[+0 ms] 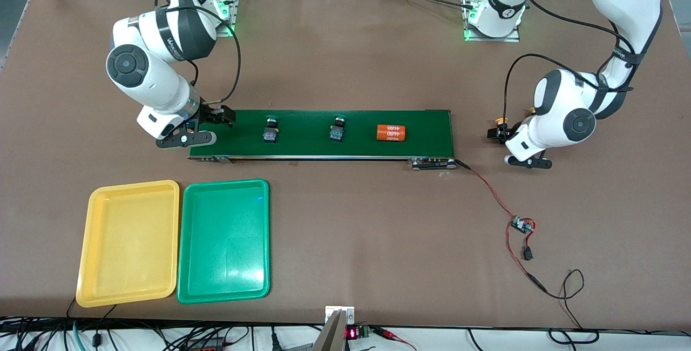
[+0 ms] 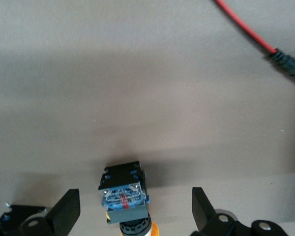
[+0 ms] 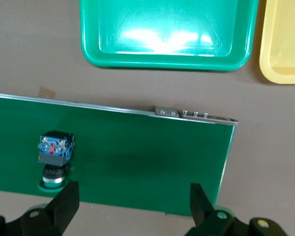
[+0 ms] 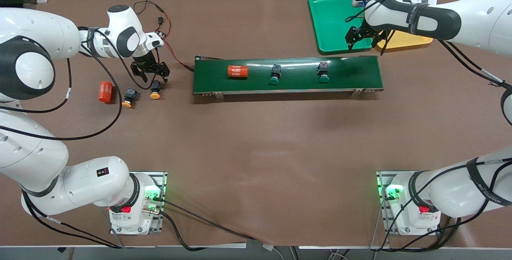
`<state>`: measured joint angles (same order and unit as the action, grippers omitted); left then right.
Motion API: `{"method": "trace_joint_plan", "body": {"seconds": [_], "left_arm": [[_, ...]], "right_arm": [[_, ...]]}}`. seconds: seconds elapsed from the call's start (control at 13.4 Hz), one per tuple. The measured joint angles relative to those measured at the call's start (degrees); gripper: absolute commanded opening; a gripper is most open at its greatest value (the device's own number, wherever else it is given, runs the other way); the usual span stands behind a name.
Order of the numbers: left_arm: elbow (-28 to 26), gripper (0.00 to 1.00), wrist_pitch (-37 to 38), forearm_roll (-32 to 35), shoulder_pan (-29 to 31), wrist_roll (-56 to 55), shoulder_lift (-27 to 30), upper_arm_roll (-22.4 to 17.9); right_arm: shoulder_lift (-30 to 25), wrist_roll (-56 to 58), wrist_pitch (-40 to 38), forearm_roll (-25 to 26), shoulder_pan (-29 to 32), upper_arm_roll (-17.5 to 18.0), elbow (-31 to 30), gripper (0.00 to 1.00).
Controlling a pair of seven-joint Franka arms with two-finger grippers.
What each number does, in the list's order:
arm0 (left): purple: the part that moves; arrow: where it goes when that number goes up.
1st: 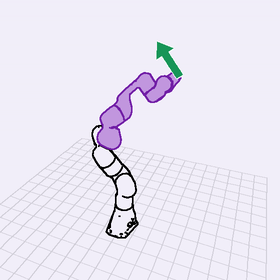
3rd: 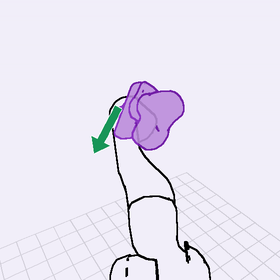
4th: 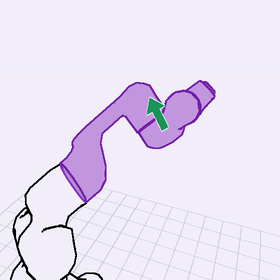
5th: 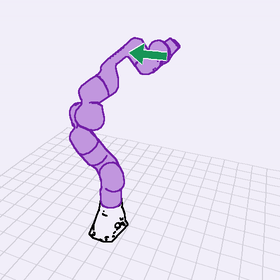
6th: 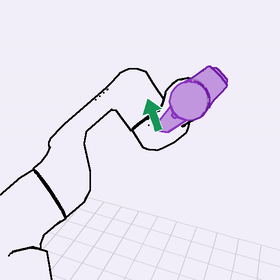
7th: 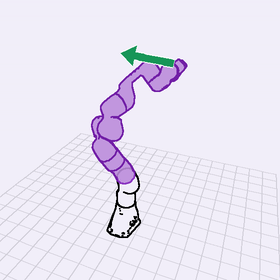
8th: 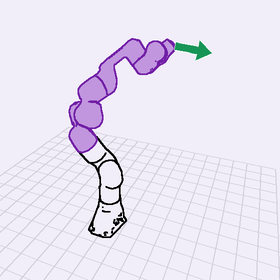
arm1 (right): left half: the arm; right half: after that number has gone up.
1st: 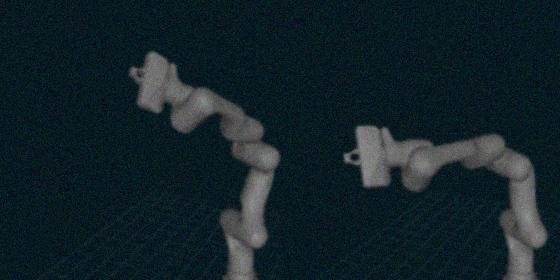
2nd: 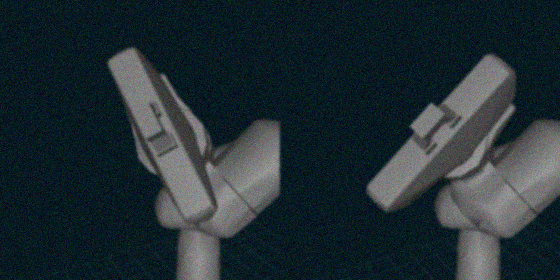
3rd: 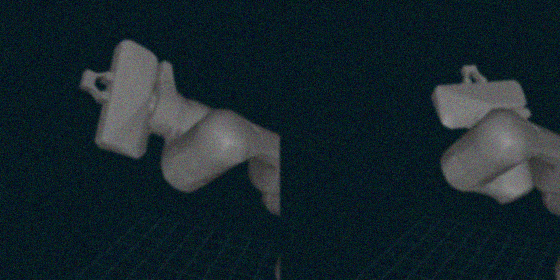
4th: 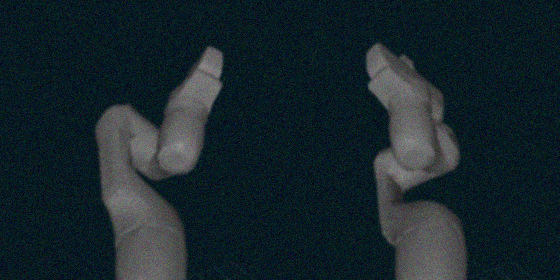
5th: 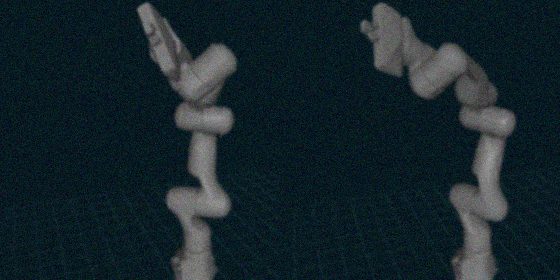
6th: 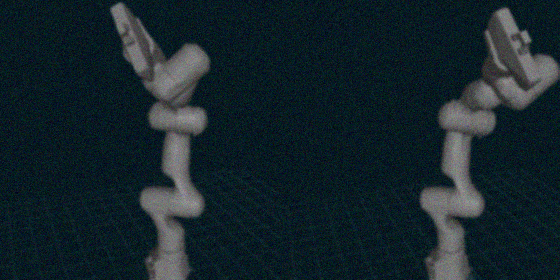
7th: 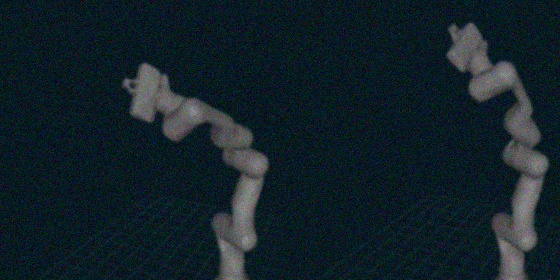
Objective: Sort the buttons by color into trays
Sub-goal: 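Grasp a belt button with the right gripper while the left gripper grasps another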
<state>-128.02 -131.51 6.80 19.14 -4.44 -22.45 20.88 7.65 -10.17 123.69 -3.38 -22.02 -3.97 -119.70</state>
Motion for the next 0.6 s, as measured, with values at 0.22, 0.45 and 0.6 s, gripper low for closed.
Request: {"method": "trace_joint_plan", "body": {"seconds": [0.22,0.45,0.6], "left_arm": [[-1.3,1.0,0.0,0.0,0.0,-1.4,0.0,0.0],[-1.9,0.75,0.0,0.0,0.1,-1.7,-0.5,0.0],[-2.0,0.65,0.0,0.0,0.1,-1.8,-0.5,0.0]], "right_arm": [[0.1,-8.6,4.2,0.0,-1.0,0.2,-2.8,1.0],[1.0,-17.0,5.9,0.0,-4.0,0.4,-3.6,1.0],[2.1,-17.9,7.0,0.0,-4.9,0.5,-3.6,1.0]]}}
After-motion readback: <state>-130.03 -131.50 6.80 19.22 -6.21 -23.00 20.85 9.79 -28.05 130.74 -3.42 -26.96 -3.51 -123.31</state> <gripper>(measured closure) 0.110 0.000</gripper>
